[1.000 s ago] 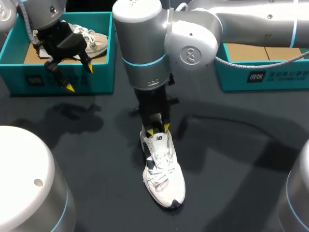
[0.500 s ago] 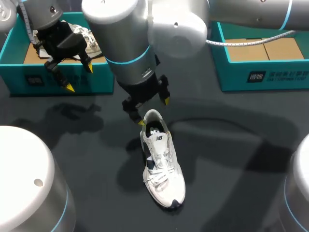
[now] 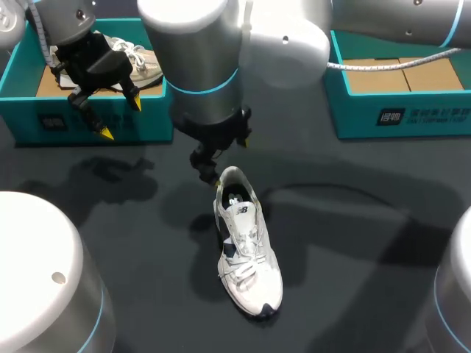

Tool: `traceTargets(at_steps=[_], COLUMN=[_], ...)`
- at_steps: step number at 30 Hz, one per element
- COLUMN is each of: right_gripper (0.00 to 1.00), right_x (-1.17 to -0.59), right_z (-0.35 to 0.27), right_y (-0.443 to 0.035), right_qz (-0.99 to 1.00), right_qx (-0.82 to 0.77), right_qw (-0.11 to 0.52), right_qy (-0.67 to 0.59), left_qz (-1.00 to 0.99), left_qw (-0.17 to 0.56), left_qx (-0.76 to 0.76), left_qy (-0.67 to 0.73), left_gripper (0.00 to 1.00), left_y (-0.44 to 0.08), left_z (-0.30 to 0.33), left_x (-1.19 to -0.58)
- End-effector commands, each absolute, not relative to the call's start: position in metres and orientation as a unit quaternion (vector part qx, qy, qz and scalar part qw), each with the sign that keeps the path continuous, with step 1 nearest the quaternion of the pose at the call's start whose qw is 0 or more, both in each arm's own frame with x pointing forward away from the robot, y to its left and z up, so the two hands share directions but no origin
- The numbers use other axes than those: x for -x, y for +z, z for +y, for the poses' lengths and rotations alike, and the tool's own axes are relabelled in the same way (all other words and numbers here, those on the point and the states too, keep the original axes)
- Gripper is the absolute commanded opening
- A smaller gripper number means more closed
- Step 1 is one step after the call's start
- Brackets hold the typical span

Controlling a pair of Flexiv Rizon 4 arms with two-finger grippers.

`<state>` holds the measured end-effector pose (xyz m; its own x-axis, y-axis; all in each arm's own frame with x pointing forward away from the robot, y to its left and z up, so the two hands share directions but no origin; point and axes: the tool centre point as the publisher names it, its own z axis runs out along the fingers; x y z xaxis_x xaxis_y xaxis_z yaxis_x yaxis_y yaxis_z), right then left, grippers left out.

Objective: Take the shoe out of the shoebox, open the shoe tongue, remove and reinsert the insole, then place the shoe into the shoebox

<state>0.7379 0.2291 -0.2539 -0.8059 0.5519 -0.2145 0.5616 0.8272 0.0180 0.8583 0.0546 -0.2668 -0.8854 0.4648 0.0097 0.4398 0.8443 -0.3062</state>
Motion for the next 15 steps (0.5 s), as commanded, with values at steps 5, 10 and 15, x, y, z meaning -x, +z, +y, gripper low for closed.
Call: traceTargets(at_steps=[5,10,15], right_gripper=[1.00,1.00,1.00], right_x=[-0.750,-0.760,-0.766], right_z=[0.231,0.230,0.230], right_y=[-0.256,-0.254,-0.256], right_qz=[0.965,0.976,0.981], right_qx=[-0.233,-0.172,-0.142], right_qw=[0.123,0.135,0.133], right_qy=[-0.022,-0.003,0.002], left_qz=[-0.959,-0.959,-0.959], left_qw=[0.042,0.042,0.042], left_qx=[0.236,0.236,0.236], left_qy=[0.148,0.148,0.148], left_gripper=[1.00,1.00,1.00], left_y=[-0.267,-0.267,-0.267], left_z=[0.055,0.055,0.055], left_x=[-0.859,-0.859,-0.859])
